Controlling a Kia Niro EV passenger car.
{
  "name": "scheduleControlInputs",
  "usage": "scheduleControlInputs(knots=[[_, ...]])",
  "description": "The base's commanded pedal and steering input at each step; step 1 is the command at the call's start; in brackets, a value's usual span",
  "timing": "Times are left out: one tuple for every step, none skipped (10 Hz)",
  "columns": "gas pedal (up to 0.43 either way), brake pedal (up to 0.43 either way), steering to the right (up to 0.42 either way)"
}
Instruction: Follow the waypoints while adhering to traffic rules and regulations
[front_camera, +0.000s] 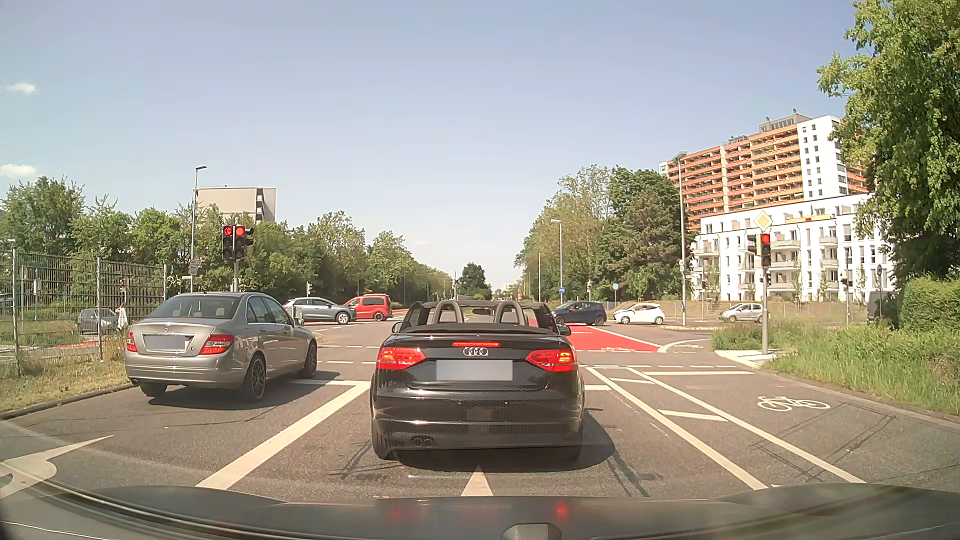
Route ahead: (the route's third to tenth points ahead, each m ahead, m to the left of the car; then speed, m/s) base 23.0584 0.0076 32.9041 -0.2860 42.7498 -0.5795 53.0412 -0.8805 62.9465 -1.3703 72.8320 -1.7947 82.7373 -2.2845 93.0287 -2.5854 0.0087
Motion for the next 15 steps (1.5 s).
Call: scheduleControlInputs(knots=[[0.000, 0.354, -0.002], [0.000, 0.354, -0.002], [0.000, 0.354, -0.002], [0.000, 0.354, -0.002], [0.000, 0.354, -0.002], [0.000, 0.354, -0.002], [0.000, 0.354, -0.002], [0.000, 0.354, -0.002], [0.000, 0.360, -0.002], [0.000, 0.354, -0.002], [0.000, 0.354, -0.002], [0.000, 0.360, -0.003], [0.000, 0.354, -0.002], [0.000, 0.354, -0.002], [0.000, 0.360, -0.002]])
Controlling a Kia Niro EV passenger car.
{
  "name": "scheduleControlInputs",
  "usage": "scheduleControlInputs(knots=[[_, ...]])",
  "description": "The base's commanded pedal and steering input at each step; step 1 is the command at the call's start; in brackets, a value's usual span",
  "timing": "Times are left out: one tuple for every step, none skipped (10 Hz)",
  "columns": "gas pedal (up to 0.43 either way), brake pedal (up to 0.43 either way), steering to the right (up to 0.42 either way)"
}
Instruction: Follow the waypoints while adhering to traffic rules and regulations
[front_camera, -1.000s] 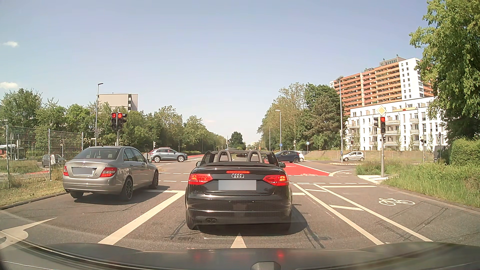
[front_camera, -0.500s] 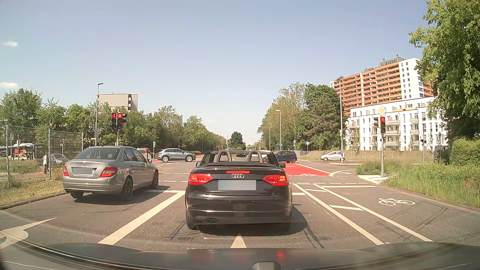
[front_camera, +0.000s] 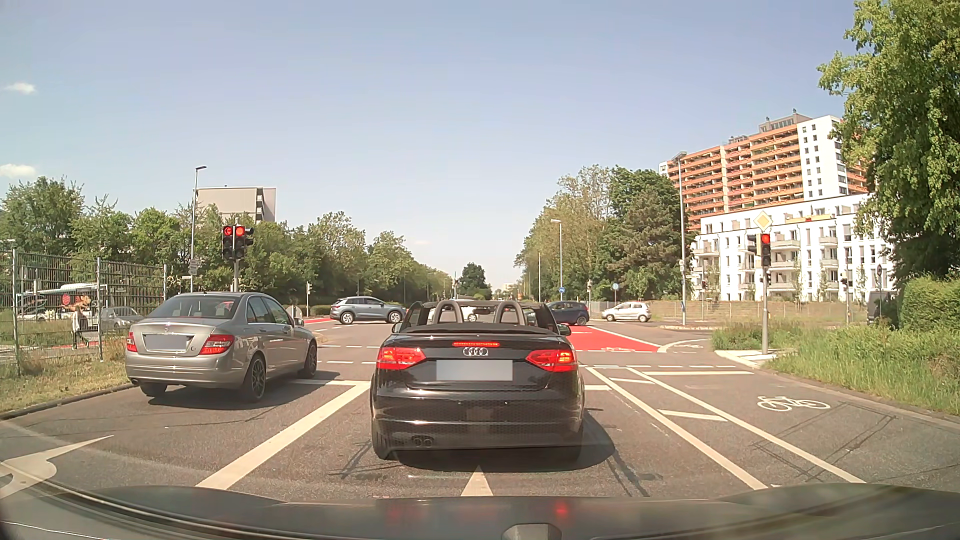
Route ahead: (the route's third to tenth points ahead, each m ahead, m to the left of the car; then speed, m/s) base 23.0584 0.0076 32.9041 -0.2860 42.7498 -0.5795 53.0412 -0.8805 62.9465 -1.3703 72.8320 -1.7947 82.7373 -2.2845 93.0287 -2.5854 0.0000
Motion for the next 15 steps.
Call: scheduleControlInputs(knots=[[0.000, 0.360, -0.002], [0.000, 0.354, -0.002], [0.000, 0.354, -0.002], [0.000, 0.354, -0.002], [0.000, 0.354, -0.002], [0.000, 0.354, -0.002], [0.000, 0.354, -0.002], [0.000, 0.354, -0.002], [0.000, 0.354, -0.002], [0.000, 0.354, -0.002], [0.000, 0.360, -0.002], [0.000, 0.354, -0.002], [0.000, 0.354, -0.002], [0.000, 0.354, -0.002], [0.000, 0.354, -0.002]])
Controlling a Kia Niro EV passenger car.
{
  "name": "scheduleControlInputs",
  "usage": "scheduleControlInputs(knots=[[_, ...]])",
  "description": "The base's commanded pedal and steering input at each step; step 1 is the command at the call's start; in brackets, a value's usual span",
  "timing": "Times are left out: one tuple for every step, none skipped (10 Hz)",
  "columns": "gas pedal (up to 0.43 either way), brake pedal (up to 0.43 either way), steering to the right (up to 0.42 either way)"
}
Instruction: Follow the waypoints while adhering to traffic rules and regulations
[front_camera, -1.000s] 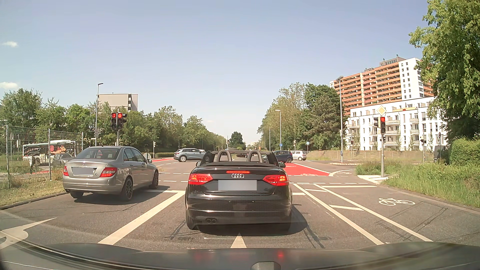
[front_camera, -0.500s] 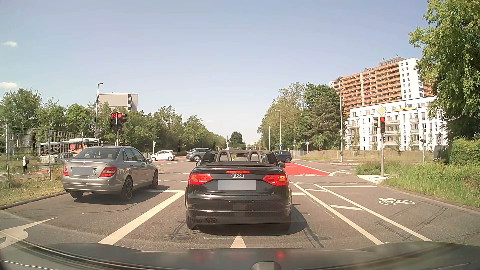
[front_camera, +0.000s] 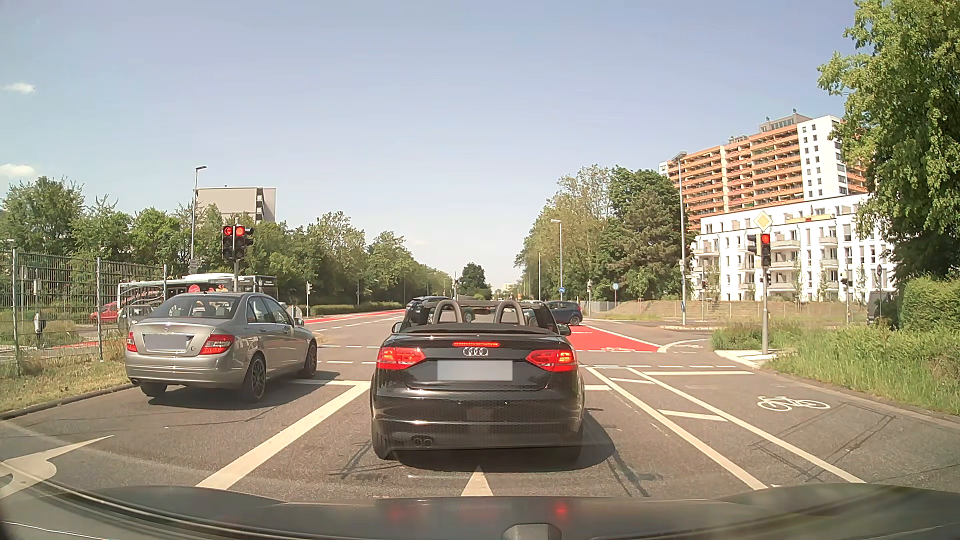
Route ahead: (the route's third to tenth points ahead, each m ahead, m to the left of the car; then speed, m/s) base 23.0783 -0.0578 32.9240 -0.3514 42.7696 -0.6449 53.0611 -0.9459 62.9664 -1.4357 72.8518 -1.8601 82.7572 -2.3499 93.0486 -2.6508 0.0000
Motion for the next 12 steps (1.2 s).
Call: scheduleControlInputs(knots=[[0.000, 0.354, -0.002], [0.000, 0.354, -0.002], [0.000, 0.354, -0.002], [0.000, 0.354, -0.002], [0.000, 0.354, -0.002], [0.000, 0.354, -0.002], [0.000, 0.354, -0.002], [0.000, 0.354, -0.002], [0.000, 0.354, -0.002], [0.000, 0.354, -0.002], [0.000, 0.354, -0.002], [0.000, 0.354, -0.002]])
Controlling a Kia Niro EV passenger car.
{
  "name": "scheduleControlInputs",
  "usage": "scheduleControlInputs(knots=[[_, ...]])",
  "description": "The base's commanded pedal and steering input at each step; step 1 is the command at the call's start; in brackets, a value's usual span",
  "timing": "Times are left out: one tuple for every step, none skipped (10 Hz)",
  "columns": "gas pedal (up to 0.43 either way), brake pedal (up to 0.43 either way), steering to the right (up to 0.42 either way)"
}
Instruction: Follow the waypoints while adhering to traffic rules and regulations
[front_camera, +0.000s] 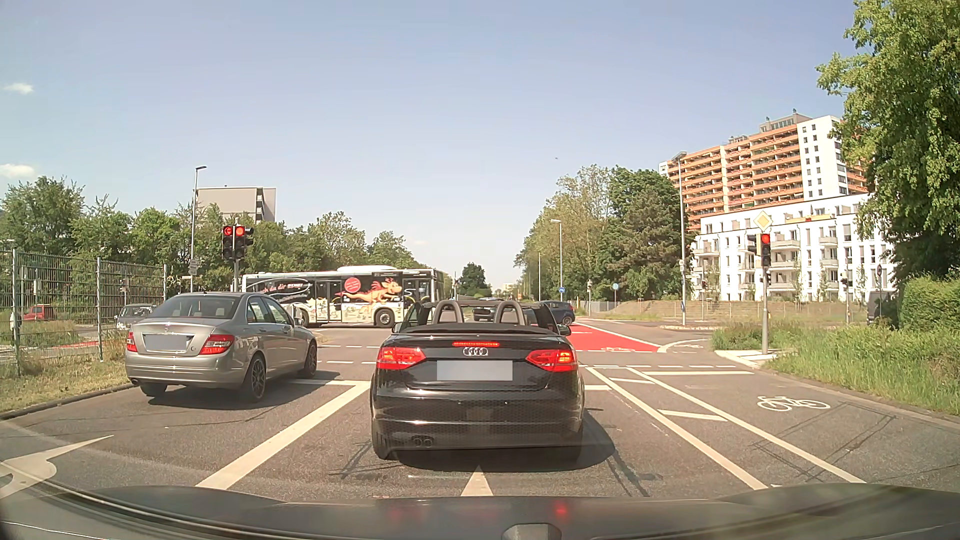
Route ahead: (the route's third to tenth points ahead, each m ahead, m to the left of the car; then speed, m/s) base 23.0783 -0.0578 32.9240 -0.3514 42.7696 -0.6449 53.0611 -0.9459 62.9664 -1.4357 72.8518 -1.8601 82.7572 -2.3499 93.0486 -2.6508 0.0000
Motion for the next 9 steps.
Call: scheduleControlInputs(knots=[[0.000, 0.354, -0.002], [0.000, 0.354, -0.002], [0.000, 0.354, -0.002], [0.000, 0.354, -0.003], [0.000, 0.354, -0.002], [0.000, 0.354, -0.002], [0.000, 0.354, -0.002], [0.000, 0.354, -0.002], [0.000, 0.354, -0.002]])
